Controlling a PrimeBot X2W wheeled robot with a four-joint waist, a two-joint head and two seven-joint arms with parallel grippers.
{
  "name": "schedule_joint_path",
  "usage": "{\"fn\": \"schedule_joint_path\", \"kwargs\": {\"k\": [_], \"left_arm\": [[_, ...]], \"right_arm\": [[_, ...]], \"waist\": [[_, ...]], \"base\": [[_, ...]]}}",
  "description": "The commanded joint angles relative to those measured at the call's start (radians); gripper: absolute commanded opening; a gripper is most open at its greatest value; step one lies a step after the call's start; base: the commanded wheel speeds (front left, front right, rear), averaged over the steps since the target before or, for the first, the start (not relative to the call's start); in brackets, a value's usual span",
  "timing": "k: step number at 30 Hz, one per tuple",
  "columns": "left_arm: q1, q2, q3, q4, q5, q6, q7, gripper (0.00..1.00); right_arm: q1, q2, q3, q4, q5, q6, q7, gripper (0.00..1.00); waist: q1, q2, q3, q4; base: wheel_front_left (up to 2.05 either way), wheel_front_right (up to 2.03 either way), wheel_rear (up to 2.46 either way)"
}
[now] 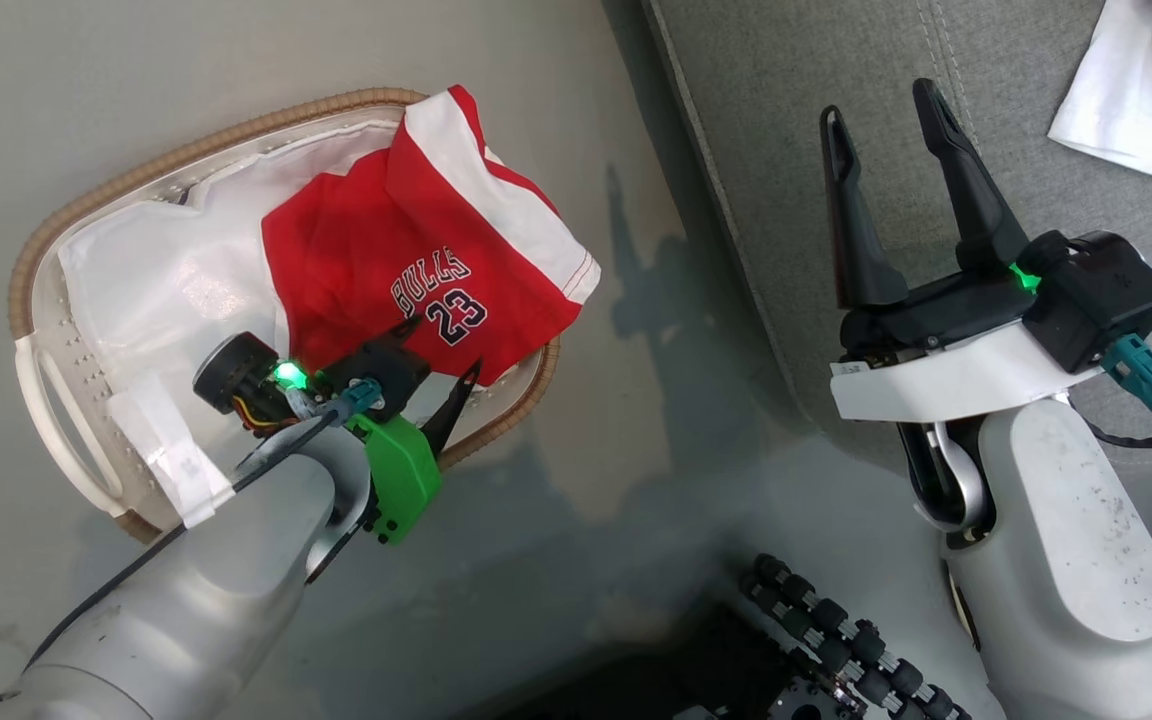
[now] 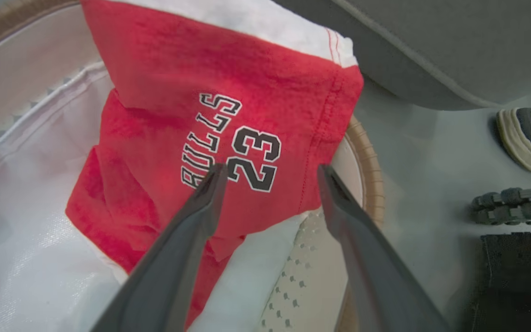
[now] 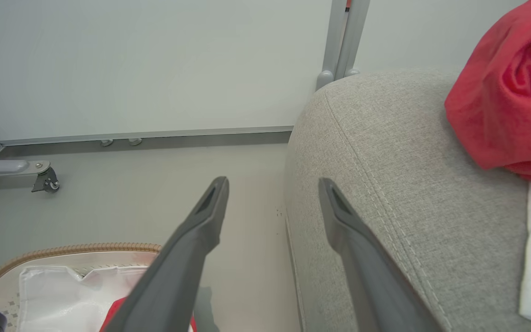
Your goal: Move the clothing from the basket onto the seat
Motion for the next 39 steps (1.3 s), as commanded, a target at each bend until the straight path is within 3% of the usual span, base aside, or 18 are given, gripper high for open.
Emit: {"fn": "schedule_joint_path", "kwargs": {"k": [1, 7, 14, 22, 27, 39], "left_arm": [[-0.028, -0.003, -0.029, 0.024, -0.007, -0.003, 0.001, 1.00], [-0.073, -0.029, -0.083, 0.107, 0.023, -0.003, 0.001, 1.00], [-0.100, -0.047, -0.042, 0.140, 0.084, 0.015, 0.001, 1.00], [-0.127, -0.086, 0.016, 0.159, 0.086, 0.003, 0.001, 1.00], [-0.134, -0.111, 0.024, 0.171, 0.059, -0.003, 0.001, 1.00], [-0.193, -0.127, -0.095, 0.202, -0.118, -0.003, 0.017, 1.00]], "right_arm": [[0.007, -0.003, 0.001, -0.004, -0.002, -0.001, -0.002, 1.00], [0.018, -0.003, -0.014, -0.015, -0.012, -0.001, -0.002, 1.00], [0.019, -0.003, -0.036, -0.024, -0.018, -0.001, -0.002, 1.00], [0.023, -0.003, -0.036, -0.045, -0.018, -0.001, -0.002, 1.00], [0.028, -0.003, -0.031, -0.047, -0.013, -0.001, -0.002, 1.00], [0.042, -0.003, -0.030, -0.057, -0.011, -0.001, -0.002, 1.00]], "waist": [[-0.0001, 0.0000, 0.004, -0.003], [-0.0001, 0.0000, 0.017, 0.008], [-0.0001, 0.0000, 0.044, 0.024], [-0.0001, 0.0000, 0.076, 0.036], [-0.0001, 0.0000, 0.088, 0.038], [-0.0001, 0.0000, 0.102, 0.038]], "base": [[0.00, 0.00, 0.00], [0.00, 0.00, 0.00], [0.00, 0.00, 0.00], [0.00, 0.00, 0.00], [0.00, 0.00, 0.00], [0.00, 0.00, 0.00]]}}
